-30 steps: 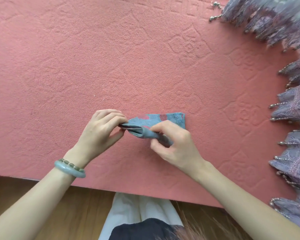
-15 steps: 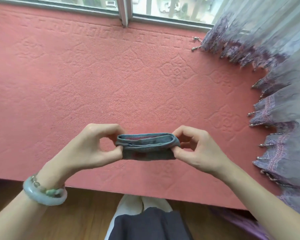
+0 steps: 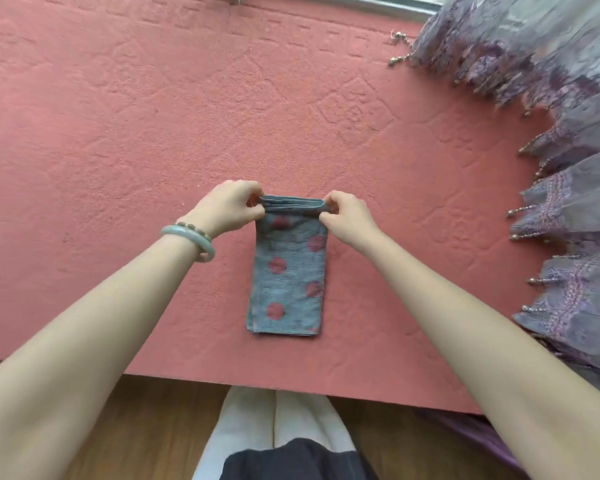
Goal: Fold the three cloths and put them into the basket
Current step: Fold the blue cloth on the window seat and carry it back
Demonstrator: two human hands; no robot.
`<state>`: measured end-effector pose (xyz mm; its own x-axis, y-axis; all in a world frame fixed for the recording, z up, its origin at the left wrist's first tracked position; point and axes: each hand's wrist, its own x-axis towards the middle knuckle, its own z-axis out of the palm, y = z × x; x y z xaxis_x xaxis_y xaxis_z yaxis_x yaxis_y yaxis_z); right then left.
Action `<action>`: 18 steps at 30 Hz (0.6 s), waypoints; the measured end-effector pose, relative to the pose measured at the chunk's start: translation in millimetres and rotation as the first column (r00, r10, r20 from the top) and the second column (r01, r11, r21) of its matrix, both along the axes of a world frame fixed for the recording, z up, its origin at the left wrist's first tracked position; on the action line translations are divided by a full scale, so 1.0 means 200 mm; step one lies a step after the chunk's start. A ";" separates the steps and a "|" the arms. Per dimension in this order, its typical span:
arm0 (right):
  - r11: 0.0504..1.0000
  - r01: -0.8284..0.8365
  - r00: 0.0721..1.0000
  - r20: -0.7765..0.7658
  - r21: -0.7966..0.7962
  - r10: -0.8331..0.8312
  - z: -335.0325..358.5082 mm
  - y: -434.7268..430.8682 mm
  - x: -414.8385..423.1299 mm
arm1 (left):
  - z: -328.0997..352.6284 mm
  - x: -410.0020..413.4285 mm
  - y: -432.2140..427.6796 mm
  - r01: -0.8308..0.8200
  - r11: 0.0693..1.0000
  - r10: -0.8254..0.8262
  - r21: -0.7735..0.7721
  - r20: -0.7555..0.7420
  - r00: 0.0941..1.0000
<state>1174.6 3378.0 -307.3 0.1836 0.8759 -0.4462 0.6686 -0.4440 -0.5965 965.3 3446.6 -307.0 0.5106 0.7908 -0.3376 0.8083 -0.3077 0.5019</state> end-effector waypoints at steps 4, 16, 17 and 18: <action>1.000 -0.024 1.000 0.010 0.015 0.024 -0.02 0.04 0.06 | -0.03 0.00 0.03 0.056 0.992 -0.062 0.115 0.052 0.997; 0.873 -0.386 0.922 0.155 0.298 0.355 -0.06 -0.64 -0.02 | 0.00 -0.28 -0.61 0.437 0.812 -0.503 0.388 0.083 0.860; 0.816 -0.468 0.882 0.242 0.339 0.405 -0.07 -0.68 -0.02 | -0.02 -0.29 -0.65 0.457 0.791 -0.530 0.406 0.081 0.844; 0.772 -0.518 0.852 0.304 0.368 0.427 -0.09 -0.72 -0.02 | -0.04 -0.30 -0.68 0.467 0.776 -0.547 0.423 0.084 0.833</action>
